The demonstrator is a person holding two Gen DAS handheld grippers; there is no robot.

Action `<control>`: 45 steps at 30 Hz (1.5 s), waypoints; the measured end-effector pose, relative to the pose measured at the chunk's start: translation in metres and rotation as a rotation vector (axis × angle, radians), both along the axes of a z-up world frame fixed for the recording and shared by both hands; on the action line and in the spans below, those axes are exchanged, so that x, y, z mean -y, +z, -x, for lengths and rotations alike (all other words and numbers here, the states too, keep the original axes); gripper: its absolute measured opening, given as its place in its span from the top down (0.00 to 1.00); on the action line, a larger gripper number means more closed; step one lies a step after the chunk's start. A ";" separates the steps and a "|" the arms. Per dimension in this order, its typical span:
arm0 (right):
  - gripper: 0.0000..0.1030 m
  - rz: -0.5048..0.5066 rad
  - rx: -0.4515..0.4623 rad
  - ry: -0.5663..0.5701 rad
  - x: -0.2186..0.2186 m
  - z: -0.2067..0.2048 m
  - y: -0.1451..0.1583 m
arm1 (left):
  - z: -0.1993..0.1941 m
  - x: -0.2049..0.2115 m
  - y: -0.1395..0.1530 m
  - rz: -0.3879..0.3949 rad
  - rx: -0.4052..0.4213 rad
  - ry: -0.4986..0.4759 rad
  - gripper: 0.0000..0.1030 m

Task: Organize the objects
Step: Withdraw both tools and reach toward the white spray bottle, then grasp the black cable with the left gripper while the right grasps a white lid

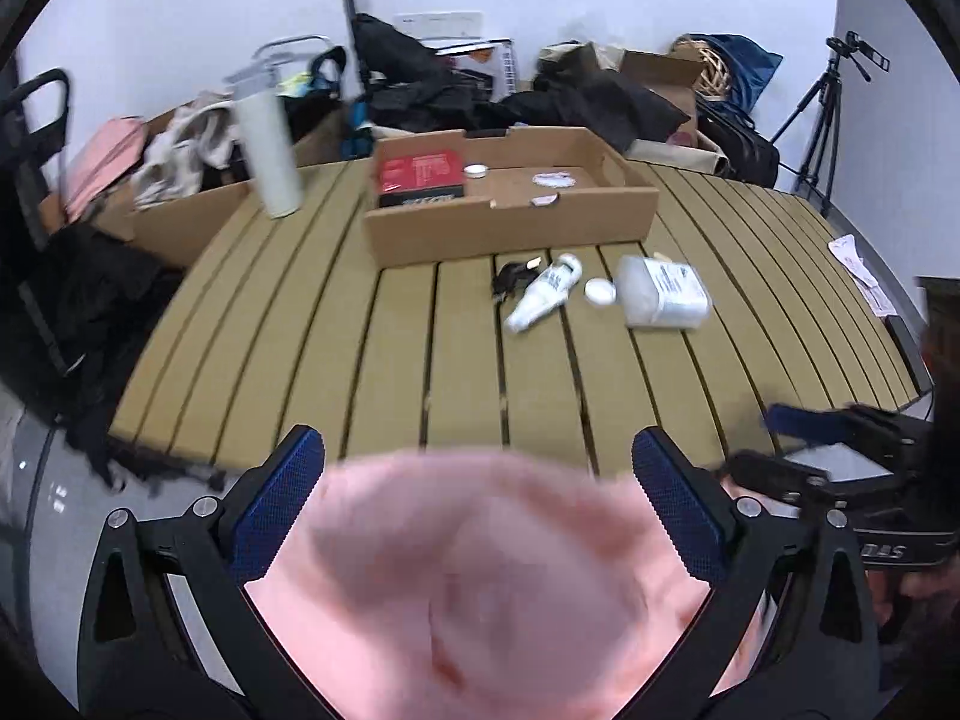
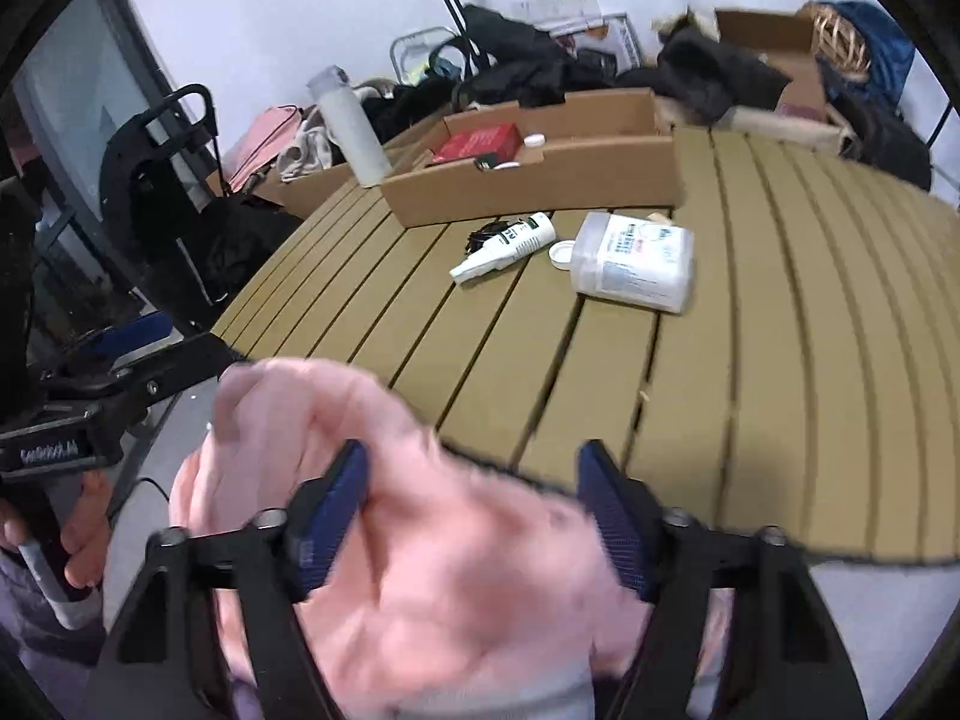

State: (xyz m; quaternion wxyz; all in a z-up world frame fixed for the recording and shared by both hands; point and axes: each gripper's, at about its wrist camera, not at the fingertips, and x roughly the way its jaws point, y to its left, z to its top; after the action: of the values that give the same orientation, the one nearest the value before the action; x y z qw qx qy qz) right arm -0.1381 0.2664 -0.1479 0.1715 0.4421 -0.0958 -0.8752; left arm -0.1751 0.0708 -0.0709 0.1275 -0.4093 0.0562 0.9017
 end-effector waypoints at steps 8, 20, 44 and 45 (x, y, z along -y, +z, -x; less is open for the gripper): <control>0.42 -0.035 0.083 -0.075 0.025 0.134 -0.057 | 0.092 -0.009 -0.043 -0.043 0.128 -0.059 0.15; 0.43 -0.107 -0.001 -0.084 -0.003 0.165 -0.065 | 0.206 -0.053 -0.091 -0.058 0.244 -0.139 0.39; 0.70 -0.095 -0.086 0.016 -0.006 0.024 0.024 | 0.016 0.048 0.008 -0.301 0.154 0.055 0.90; 0.70 -0.077 -0.083 0.010 -0.007 0.011 0.025 | 0.005 0.050 0.011 -0.306 0.152 0.064 0.90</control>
State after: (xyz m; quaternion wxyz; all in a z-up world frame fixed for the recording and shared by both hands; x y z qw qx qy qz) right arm -0.1493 0.2736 -0.1227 0.1623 0.4123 -0.0526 -0.8949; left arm -0.1799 0.0209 -0.0599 0.1635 -0.4537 -0.1043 0.8698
